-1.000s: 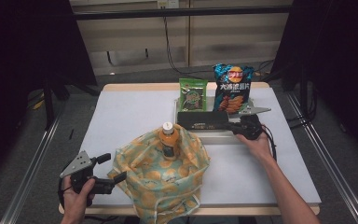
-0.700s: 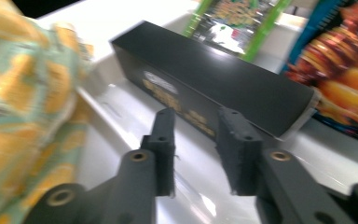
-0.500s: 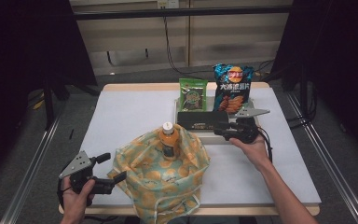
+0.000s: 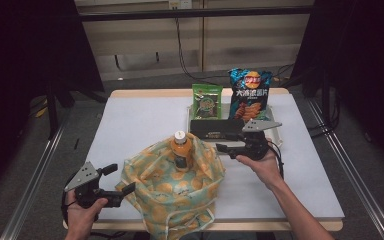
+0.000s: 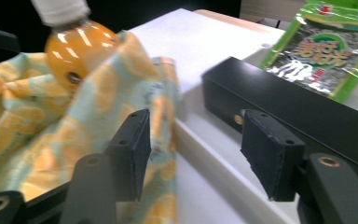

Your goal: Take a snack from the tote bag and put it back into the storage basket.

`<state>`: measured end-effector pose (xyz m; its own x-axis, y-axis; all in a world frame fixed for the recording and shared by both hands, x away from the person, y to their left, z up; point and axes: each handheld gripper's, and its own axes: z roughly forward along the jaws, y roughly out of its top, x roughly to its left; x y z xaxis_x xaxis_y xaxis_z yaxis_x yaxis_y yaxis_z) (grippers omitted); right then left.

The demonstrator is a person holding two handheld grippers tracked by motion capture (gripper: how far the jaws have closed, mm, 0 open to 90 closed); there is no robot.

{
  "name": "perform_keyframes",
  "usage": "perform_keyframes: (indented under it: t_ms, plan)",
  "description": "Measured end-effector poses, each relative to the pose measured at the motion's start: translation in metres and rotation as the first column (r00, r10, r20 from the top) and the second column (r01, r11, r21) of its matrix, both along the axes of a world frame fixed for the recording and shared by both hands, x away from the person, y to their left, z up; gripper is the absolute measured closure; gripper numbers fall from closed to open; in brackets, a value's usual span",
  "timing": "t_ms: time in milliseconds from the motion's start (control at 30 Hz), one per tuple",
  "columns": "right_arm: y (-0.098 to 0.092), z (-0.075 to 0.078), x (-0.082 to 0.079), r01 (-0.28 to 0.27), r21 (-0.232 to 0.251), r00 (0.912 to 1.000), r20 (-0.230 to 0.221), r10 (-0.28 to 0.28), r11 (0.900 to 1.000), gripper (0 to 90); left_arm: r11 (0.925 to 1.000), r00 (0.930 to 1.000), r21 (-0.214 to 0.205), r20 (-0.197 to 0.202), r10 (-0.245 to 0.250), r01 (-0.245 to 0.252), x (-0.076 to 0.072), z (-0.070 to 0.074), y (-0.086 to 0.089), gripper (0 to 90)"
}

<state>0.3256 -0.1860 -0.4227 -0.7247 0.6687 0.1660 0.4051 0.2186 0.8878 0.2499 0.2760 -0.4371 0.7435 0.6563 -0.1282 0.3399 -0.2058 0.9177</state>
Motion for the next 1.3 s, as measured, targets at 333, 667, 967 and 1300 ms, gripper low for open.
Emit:
perform_keyframes:
  t_ms: [333,667,967,1300]
  plan:
    - [0.024,0.013,-0.019,-0.058,0.023,0.9982,0.013,0.058,0.998,49.9,0.9997,0.9998,0.013,0.001,0.02,-0.021,-0.001,0.002,-0.002,7.1]
    - [0.04,0.035,-0.023,-0.094,0.047,0.9945,0.052,0.091,0.9945,53.6,0.9995,0.9996,0.018,0.003,0.027,-0.027,0.002,0.001,-0.003,11.0]
    - [0.068,0.031,-0.032,-0.165,0.035,0.9859,0.037,0.163,0.9857,57.9,0.9989,0.9992,0.031,0.016,0.036,-0.036,-0.006,0.004,-0.007,12.5]
    - [0.079,0.023,-0.027,-0.154,-0.014,0.9879,-0.015,0.154,0.9879,51.4,0.9998,0.9998,0.008,-0.002,0.019,-0.019,0.005,0.008,-0.016,26.2]
